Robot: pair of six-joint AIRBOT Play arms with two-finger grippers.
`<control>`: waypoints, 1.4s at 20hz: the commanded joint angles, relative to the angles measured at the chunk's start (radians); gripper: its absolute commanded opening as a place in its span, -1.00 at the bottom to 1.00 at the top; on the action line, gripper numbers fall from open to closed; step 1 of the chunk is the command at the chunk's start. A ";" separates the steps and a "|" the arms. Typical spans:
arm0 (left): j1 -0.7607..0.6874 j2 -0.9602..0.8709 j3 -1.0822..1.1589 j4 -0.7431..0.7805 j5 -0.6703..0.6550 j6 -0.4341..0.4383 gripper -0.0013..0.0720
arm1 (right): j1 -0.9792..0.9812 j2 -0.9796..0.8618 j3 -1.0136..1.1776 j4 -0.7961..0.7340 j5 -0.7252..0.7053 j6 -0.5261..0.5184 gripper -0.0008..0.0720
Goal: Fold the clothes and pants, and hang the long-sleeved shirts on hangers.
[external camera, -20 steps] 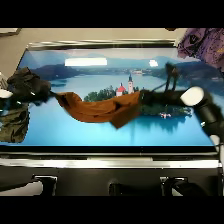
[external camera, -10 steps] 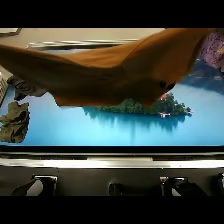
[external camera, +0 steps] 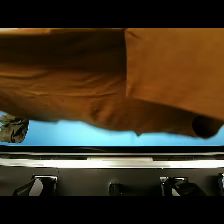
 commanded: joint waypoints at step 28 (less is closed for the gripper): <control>-0.046 -0.771 0.048 0.058 -0.211 0.085 0.76 | -0.297 -0.629 -0.383 0.393 0.221 -0.415 0.43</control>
